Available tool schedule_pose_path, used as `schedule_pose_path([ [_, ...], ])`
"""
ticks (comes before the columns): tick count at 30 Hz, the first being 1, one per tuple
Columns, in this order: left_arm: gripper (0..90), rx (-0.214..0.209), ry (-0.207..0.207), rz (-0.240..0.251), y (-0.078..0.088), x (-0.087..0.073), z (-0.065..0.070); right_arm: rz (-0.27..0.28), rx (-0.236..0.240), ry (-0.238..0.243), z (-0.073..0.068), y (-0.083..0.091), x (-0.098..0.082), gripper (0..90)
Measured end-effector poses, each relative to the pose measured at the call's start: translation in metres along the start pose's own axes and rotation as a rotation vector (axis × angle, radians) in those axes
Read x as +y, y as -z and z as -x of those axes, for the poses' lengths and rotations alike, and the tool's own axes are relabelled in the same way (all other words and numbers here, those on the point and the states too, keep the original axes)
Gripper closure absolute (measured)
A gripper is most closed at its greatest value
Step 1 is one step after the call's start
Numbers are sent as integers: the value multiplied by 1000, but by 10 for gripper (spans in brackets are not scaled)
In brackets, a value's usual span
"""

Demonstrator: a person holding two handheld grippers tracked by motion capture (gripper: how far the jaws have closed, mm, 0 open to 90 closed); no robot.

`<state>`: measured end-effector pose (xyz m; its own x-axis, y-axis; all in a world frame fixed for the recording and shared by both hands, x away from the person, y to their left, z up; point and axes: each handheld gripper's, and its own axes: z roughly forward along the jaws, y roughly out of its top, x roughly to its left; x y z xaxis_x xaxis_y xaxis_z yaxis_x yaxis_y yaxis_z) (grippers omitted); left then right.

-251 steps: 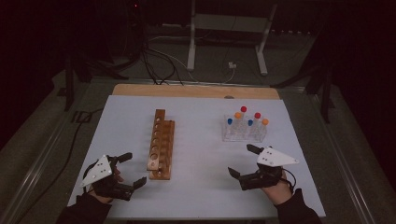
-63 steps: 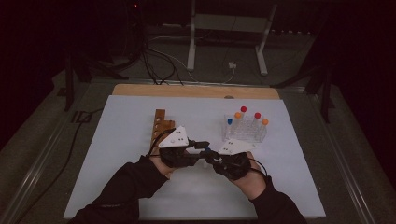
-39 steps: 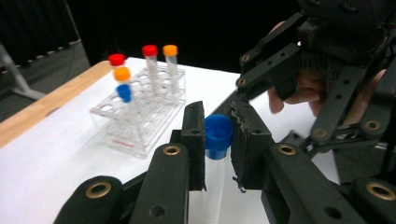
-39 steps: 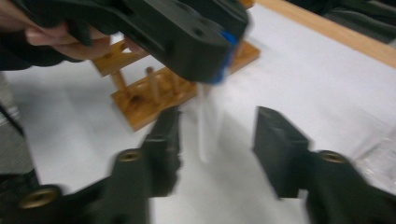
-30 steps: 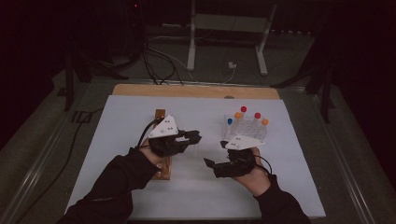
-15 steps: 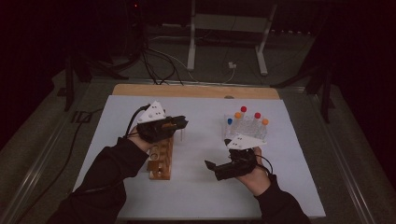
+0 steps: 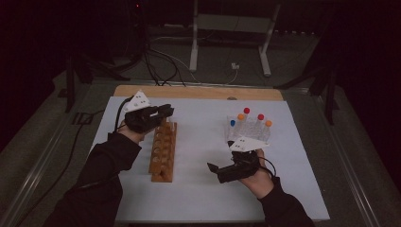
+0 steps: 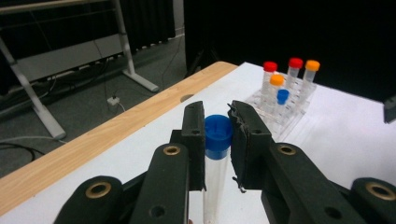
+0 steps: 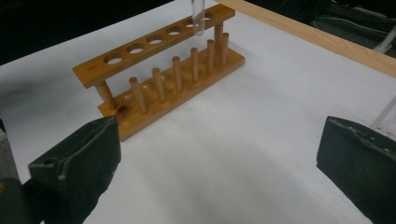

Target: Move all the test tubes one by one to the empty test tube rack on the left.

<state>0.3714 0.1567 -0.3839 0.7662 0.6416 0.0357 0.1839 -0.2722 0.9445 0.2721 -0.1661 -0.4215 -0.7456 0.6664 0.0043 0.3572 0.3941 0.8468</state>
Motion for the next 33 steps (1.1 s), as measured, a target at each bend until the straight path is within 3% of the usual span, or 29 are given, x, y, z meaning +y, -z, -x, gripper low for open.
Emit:
schedule_pose_path([
  [10,778,93,27,5,4,5,-29,12,1,-8,1,2,0,0],
  [17,779,159,34,-13,-1,-2,-45,17,-1,-16,2,3,1,0],
  [19,779,151,67,-4,-3,-6,-49,15,-2,-14,2,4,1,0],
  [24,779,162,61,-38,-12,-17,-49,15,2,-19,3,4,1,0],
  [33,778,155,86,-54,-21,-36,-49,15,6,-20,3,4,1,0],
])
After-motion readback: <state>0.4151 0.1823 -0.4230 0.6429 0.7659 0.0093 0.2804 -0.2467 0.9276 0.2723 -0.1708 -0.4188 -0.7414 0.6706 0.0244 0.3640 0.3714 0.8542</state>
